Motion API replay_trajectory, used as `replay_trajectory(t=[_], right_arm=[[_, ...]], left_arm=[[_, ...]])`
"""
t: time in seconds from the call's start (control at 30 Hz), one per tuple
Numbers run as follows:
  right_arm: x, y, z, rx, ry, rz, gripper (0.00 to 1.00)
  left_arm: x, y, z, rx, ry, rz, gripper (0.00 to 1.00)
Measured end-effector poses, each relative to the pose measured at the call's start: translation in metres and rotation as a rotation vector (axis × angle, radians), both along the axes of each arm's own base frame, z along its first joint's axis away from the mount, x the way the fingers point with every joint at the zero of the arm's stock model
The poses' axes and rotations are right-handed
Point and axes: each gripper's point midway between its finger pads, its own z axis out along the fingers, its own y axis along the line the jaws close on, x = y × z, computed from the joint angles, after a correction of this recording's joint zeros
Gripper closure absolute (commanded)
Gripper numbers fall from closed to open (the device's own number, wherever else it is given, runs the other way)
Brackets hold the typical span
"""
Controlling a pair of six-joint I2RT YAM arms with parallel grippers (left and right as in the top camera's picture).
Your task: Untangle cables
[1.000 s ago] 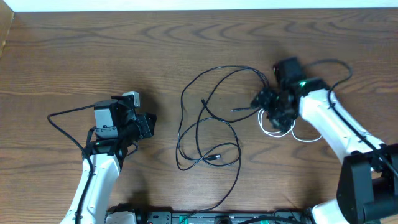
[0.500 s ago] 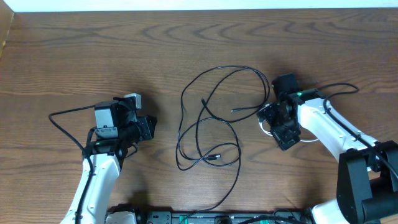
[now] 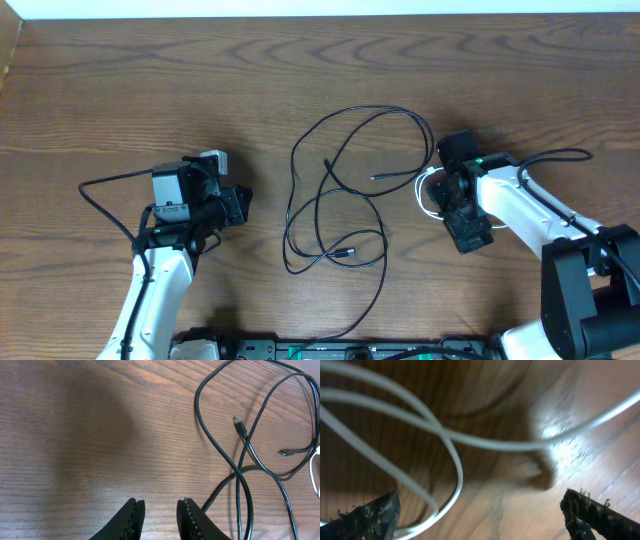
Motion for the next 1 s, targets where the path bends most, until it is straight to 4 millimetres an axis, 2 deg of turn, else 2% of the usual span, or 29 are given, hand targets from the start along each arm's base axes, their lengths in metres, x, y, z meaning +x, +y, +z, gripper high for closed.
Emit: replay_trajectory(t=[0.07, 0.3, 0.4, 0.43, 0.7, 0.77, 0.93, 1.0], right_arm=[[0.003, -0.005, 0.000, -0.029, -0.016, -0.001, 0.01], [0.036, -0.021, 0.002, -0.144, -0.164, 0.071, 0.02], [0.044, -0.024, 0.003, -0.168, -0.194, 0.101, 0.11], [0.045, -0.025, 0.003, -0.175, -0.199, 0.112, 0.18], [0.046, -0.028, 0.004, -0.195, -0.203, 0.135, 0.32], [0.046, -0.027, 0.004, -0.194, -0.202, 0.139, 0.46], [0.045, -0.023, 0.002, -0.165, -0.194, 0.153, 0.99], [0.045, -0.020, 0.002, -0.149, -0.194, 0.162, 0.99]], left_arm=[[0.000, 0.000, 0.000, 0.000, 0.000, 0.000, 0.72], [0.000, 0.000, 0.000, 0.000, 0.000, 0.000, 0.72], [0.000, 0.000, 0.000, 0.000, 0.000, 0.000, 0.72], [0.000, 0.000, 0.000, 0.000, 0.000, 0.000, 0.73], [0.000, 0.000, 0.000, 0.000, 0.001, 0.000, 0.72], [-0.001, 0.000, 0.000, 0.000, 0.003, 0.000, 0.72], [-0.001, 0.000, -0.001, -0.001, 0.008, 0.000, 0.72], [-0.001, 0.000, -0.001, -0.001, 0.007, 0.000, 0.72]])
